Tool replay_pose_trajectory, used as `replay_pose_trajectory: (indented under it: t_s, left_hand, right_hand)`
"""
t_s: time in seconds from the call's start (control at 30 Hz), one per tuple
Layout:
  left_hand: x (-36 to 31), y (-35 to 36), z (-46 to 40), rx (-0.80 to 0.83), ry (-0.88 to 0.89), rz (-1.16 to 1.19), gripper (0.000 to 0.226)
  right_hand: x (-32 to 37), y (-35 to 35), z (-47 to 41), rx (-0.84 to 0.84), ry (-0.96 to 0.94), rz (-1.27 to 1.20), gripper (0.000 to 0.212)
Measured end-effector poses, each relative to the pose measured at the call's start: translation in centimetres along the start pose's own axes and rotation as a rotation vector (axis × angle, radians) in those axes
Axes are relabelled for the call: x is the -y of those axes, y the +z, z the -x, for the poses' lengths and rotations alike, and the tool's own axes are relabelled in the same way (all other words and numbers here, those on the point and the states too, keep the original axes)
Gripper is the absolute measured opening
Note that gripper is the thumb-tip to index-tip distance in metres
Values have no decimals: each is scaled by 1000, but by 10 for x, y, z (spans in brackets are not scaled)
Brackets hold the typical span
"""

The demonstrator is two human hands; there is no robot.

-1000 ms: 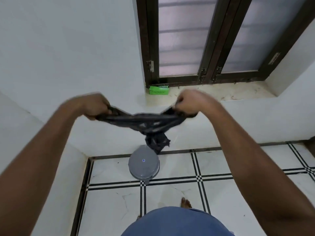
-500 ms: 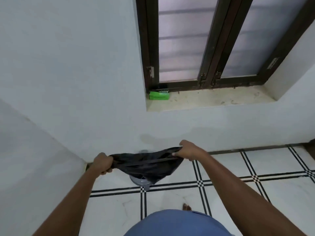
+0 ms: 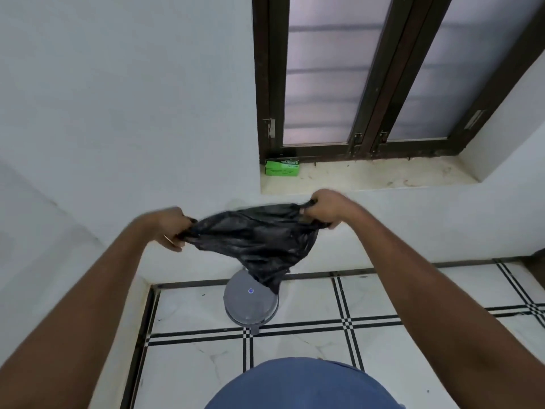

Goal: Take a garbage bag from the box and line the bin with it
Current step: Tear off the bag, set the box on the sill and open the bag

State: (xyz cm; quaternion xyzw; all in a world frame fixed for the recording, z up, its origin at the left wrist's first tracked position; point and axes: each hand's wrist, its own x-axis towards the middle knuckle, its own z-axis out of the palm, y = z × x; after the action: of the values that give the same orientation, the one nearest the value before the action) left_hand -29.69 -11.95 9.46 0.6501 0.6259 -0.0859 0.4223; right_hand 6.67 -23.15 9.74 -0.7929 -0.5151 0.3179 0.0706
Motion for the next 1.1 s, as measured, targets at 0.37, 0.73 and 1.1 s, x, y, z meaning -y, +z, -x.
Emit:
replay_pose_trajectory:
  t_s: [0.37,0.73,1.1]
  left_hand:
    - [12,31,-8,-835,569,-351,29]
    - [101,86,-48,-364,22,532,32]
    - [69,138,-26,-221,98,806,20]
  right_hand:
    - [22,50,18,-368,-269,-18,25]
    - [-48,135,23,-1,55,-415,49]
    - [-70,147,34,-217,2,-266,39]
